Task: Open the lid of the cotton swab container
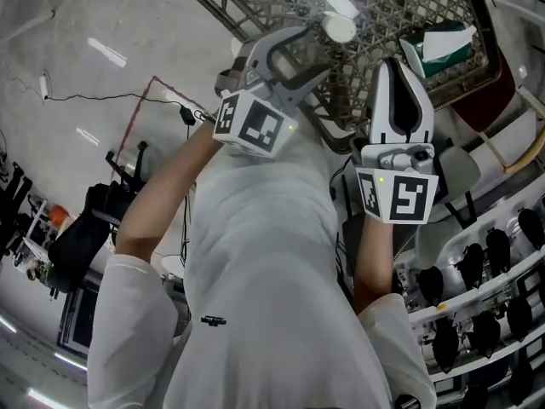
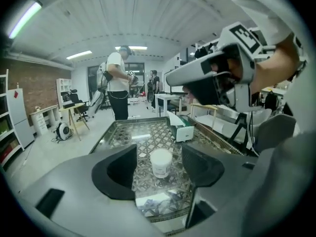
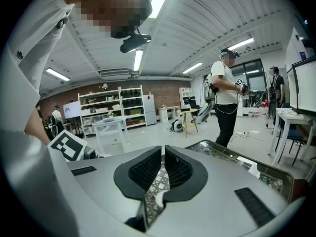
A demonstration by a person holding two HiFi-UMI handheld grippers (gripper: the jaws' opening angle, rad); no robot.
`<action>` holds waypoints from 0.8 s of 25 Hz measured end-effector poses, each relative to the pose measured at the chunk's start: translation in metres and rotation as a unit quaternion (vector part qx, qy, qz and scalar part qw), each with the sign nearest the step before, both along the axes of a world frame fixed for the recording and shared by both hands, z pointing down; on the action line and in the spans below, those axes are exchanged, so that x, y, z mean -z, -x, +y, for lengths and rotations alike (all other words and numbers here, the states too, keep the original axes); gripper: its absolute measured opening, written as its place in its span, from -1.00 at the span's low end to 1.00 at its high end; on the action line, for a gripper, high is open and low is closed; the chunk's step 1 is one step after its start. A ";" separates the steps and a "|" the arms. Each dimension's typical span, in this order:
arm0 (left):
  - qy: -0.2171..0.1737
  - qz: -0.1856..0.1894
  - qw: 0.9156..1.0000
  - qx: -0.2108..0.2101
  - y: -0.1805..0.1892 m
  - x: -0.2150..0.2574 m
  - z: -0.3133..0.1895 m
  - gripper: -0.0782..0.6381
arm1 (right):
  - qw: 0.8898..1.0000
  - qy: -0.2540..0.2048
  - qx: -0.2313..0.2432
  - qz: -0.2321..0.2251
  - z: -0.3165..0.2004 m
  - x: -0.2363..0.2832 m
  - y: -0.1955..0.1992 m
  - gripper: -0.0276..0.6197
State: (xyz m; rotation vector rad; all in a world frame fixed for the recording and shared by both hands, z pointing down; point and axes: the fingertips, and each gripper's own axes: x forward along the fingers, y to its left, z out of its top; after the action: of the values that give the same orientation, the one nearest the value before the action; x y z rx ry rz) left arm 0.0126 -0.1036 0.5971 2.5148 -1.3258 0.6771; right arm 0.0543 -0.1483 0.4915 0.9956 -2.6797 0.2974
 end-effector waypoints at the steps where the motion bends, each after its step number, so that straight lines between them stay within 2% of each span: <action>1: 0.005 -0.002 1.000 -0.002 -0.002 -0.010 -0.003 -0.04 | 1.000 0.002 0.000 0.002 0.000 -0.005 0.000 -0.91; 12: 0.037 -0.032 0.998 -0.035 -0.018 -0.087 -0.016 -0.03 | 1.000 0.017 -0.002 0.013 -0.001 -0.039 -0.008 -0.91; 20: 0.030 -0.037 0.998 -0.045 -0.030 -0.108 -0.033 -0.02 | 1.000 0.022 -0.004 0.017 -0.002 -0.048 -0.011 -0.91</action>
State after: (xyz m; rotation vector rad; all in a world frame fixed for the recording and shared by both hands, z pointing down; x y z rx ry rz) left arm 0.0425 -0.1362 0.7051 2.5365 -1.2027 0.8250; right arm 0.0656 -0.1503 0.5399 0.9907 -2.6268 0.3379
